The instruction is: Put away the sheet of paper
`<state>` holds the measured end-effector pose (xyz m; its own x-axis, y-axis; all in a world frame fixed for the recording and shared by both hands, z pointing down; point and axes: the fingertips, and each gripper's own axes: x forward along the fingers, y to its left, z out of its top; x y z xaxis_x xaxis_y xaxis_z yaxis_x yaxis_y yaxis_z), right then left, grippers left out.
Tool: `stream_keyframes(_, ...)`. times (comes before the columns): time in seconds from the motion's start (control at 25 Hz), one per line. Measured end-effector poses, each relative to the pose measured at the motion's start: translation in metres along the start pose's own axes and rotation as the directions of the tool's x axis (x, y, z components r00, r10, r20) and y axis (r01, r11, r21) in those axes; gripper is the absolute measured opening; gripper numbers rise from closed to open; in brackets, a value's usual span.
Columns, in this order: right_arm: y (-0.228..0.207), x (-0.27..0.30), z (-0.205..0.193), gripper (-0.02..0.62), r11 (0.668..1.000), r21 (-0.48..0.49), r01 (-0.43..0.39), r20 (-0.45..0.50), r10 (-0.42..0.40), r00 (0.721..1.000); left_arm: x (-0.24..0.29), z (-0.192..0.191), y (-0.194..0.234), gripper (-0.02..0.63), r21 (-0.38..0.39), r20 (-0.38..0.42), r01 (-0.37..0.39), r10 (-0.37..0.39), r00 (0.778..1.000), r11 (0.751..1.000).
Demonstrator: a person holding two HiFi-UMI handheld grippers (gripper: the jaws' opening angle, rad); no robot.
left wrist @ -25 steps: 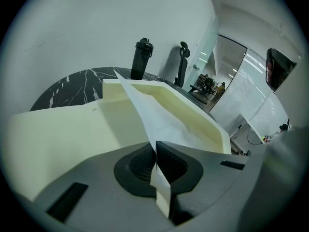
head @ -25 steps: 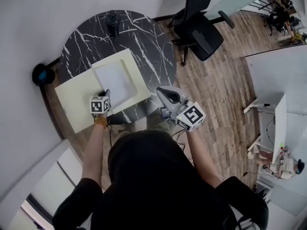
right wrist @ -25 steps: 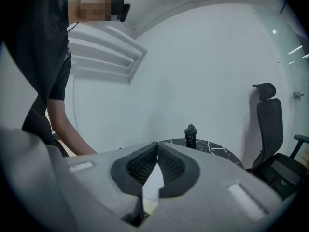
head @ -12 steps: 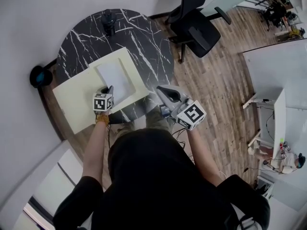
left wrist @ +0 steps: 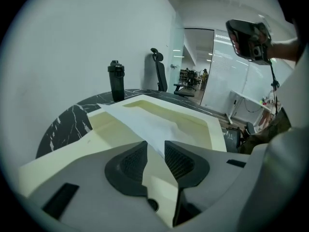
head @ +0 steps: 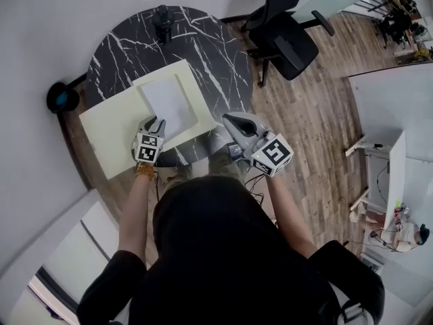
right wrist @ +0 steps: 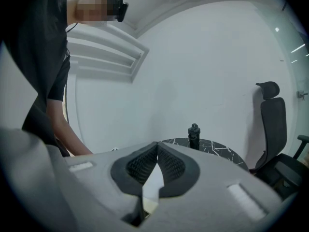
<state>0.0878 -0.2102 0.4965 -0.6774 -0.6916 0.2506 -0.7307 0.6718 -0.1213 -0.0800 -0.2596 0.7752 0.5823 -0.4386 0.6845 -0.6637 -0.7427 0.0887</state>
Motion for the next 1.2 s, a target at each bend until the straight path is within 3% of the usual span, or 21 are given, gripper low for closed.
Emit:
stream_keyframes(0.12, 0.005, 0.011, 0.003, -0.002, 0.999, -0.015, -0.028, 0.003, 0.028, 1.000, -0.018, -0.003, 0.003, 0.123, 0.059, 0.028, -0.038, 0.037, 0.999, 0.998)
stream_keyframes(0.44, 0.022, 0.033, 0.013, -0.002, 0.995, -0.050, -0.091, 0.017, 0.092, 0.996, -0.081, 0.033, 0.014, 0.123, 0.048, 0.203, -0.176, 0.163, 0.966, 0.983)
stream_keyframes(0.84, 0.050, 0.062, 0.046, -0.002, 0.980, -0.133, -0.150, 0.046, 0.157, 0.986, -0.147, 0.132, -0.011, 0.123, 0.134, 0.444, -0.221, 0.141, 0.885, 0.966)
stream_keyframes(1.04, 0.058, 0.068, 0.059, -0.002, 0.974, -0.163, -0.158, 0.052, 0.168, 0.984, -0.175, 0.174, -0.024, 0.121, 0.216, 0.522, -0.263, 0.117, 0.845, 0.940)
stream_keyframes(1.2, 0.065, 0.074, 0.063, -0.002, 0.970, -0.172, -0.174, 0.054, 0.185, 0.981, -0.199, 0.197, -0.033, 0.120, 0.203, 0.573, -0.267, 0.107, 0.813, 0.942)
